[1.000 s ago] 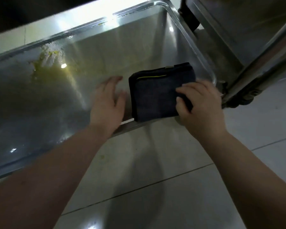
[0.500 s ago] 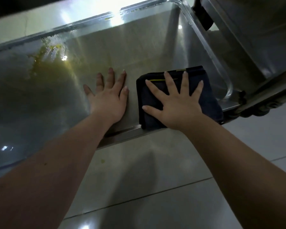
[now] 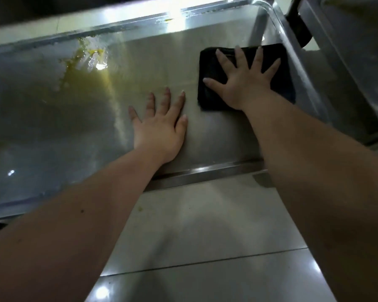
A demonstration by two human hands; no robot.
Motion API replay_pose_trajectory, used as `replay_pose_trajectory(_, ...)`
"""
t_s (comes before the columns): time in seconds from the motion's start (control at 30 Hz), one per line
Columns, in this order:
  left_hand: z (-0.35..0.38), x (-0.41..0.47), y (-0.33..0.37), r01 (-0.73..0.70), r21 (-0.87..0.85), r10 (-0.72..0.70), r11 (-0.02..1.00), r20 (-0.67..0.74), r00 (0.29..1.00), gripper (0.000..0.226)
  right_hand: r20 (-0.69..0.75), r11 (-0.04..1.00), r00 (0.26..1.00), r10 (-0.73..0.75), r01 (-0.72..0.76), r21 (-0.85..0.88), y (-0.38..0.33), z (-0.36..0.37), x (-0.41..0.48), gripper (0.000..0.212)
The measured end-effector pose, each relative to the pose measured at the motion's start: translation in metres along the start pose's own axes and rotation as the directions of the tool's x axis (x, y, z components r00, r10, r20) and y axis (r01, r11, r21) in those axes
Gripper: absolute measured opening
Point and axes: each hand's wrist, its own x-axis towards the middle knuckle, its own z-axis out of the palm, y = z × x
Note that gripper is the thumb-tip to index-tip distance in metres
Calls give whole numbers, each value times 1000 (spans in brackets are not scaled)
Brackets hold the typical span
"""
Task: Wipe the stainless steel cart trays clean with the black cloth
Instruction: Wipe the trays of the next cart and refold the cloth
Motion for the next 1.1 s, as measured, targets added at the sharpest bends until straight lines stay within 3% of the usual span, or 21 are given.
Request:
replay_pose_trajectory(0.1,0,1,-1,18,-5,-18,1000,-5,1000,58,40,1000,999,19,-20,10,-5,-1,-7,81)
replay_pose_trajectory(0.43,3,0,1,19,-12,-19,1000,-46,999,58,103,991,990,-101,109,-78,18,18,-133,76)
replay_pose_trajectory(0.63,4,1,-2,11,-30,-12,1000,-55,998,58,71,993,993,-96,100,-58,24,16,-84,76)
replay_pose_trajectory(0.93,2,2,-4,-3,-33,2,999,-32,999,58,9,994,995,102,-102,24,2,1,8,77)
replay_pose_trajectory(1.1,4,2,-6,1,0,-1,1000,-31,1000,57,1,1000,1000,26,-26,4,-2,7,-17,75)
